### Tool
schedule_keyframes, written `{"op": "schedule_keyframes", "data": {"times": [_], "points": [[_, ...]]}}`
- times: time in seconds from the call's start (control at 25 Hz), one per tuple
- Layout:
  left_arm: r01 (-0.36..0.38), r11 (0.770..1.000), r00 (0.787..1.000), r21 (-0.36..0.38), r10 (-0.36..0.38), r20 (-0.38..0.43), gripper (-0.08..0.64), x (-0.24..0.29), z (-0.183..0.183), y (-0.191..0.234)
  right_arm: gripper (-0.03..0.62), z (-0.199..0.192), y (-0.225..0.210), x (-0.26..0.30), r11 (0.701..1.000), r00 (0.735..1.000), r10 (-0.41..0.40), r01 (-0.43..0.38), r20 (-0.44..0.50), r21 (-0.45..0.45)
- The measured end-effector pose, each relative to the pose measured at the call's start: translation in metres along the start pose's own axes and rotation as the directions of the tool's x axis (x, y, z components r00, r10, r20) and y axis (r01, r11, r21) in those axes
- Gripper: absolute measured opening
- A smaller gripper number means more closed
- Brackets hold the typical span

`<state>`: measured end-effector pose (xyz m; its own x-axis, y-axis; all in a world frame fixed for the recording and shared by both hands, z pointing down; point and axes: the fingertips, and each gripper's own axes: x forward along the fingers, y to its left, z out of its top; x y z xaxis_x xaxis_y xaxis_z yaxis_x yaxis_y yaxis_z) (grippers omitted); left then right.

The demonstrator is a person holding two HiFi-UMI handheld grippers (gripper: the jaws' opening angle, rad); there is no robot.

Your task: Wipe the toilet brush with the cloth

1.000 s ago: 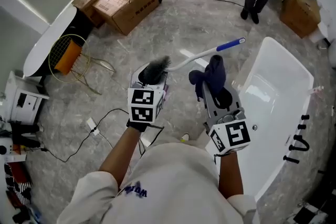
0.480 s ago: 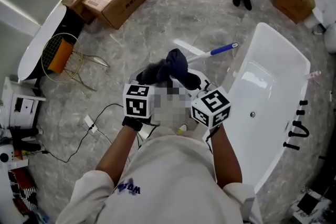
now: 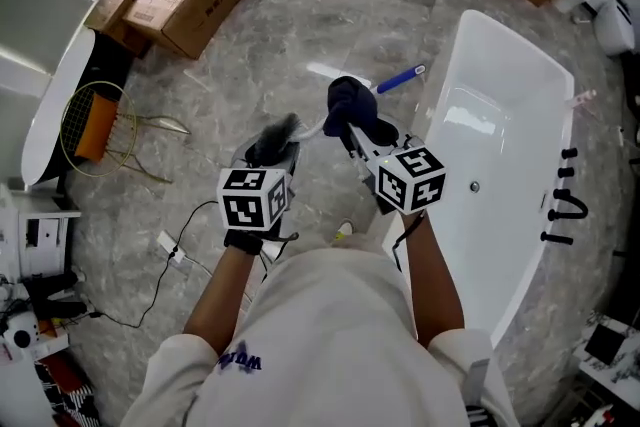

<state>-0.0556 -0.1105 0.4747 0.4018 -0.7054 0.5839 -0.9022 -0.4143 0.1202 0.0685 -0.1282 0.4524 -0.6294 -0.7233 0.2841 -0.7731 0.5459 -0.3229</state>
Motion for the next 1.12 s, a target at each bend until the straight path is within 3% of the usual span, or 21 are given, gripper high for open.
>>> {"op": "schedule_keyframes", "data": {"times": [0.16, 0.36, 0.48, 0.6, 0.84, 0.96, 1.12], "points": [[0.057, 0.998, 0.998, -0.009, -0.057, 0.000, 0.186, 0.007, 0.006, -0.019, 0.061, 0.006, -0.010, -0.018, 0.996, 0.995, -0.083, 0.082, 0.060, 0.015], [0.101, 0.995, 0.995, -0.019, -0.102, -0.005, 0.186, 0.014, 0.007, -0.033, 0.065, -0.004, 0.018, -0.019, 1.000, 0.998, -0.024, 0.023, 0.066, 0.016], [0.116, 0.993, 0.993, -0.031, -0.115, 0.010, 0.186, 0.015, 0.010, -0.038, 0.093, -0.012, 0.023, -0.020, 0.995, 0.998, 0.004, -0.011, 0.068, 0.103], [0.164, 0.985, 0.986, -0.049, -0.163, 0.031, 0.186, 0.016, 0.016, -0.047, 0.160, -0.016, 0.029, -0.020, 0.974, 0.994, 0.069, -0.086, 0.086, 0.210], [0.210, 0.977, 0.977, -0.038, -0.209, 0.041, 0.186, 0.015, 0.022, -0.057, 0.175, -0.005, 0.028, -0.029, 0.925, 0.970, 0.120, -0.187, 0.213, 0.331], [0.222, 0.975, 0.975, -0.028, -0.221, 0.023, 0.186, 0.013, 0.017, -0.058, 0.178, 0.005, 0.018, -0.035, 0.881, 0.951, 0.112, -0.229, 0.289, 0.414], [0.217, 0.976, 0.976, -0.026, -0.216, 0.021, 0.187, 0.009, 0.013, -0.057, 0.170, 0.012, -0.004, -0.042, 0.860, 0.945, 0.058, -0.211, 0.321, 0.465]]}}
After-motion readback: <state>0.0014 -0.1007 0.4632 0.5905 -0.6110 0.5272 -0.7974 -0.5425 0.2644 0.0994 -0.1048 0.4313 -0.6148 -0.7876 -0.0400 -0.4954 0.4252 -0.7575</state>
